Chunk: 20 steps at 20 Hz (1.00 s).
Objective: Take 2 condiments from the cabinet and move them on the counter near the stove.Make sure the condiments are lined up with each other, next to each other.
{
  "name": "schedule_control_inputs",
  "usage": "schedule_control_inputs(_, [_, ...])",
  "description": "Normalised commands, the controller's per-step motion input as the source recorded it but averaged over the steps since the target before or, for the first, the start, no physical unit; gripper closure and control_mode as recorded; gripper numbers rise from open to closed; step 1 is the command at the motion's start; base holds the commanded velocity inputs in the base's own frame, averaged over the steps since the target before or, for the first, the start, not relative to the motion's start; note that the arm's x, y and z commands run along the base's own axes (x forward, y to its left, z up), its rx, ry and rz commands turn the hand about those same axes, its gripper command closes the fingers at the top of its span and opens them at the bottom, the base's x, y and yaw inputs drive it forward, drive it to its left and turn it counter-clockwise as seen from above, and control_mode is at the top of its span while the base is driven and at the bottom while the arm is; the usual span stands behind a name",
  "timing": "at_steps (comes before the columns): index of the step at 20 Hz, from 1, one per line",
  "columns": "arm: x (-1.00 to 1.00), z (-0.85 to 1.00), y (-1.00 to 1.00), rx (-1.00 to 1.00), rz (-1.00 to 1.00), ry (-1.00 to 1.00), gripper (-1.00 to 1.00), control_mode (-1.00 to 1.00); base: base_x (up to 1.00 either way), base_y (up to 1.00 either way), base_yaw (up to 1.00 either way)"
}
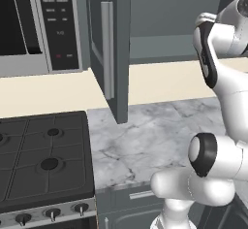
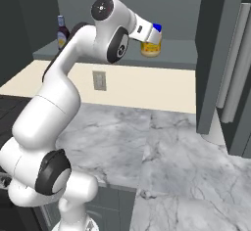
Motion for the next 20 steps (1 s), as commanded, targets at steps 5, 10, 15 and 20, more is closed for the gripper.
schedule_control_inputs(5, [0.12, 0.02, -0.06, 0.00, 0.00, 0.00, -1.00, -1.00, 0.00, 0.00, 0.00])
schedule_control_inputs(10, [0.13, 0.00, -0.05, 0.00, 0.00, 0.00, -1.00, -1.00, 0.00, 0.00, 0.00])
schedule_control_inputs(15, [0.19, 0.00, 0.00, 0.00, 0.00, 0.00, -1.00, -1.00, 0.00, 0.00, 0.00])
schedule_control_inputs(20, [0.27, 0.00, 0.00, -0.01, 0.03, 0.00, -1.00, -1.00, 0.00, 0.00, 0.00])
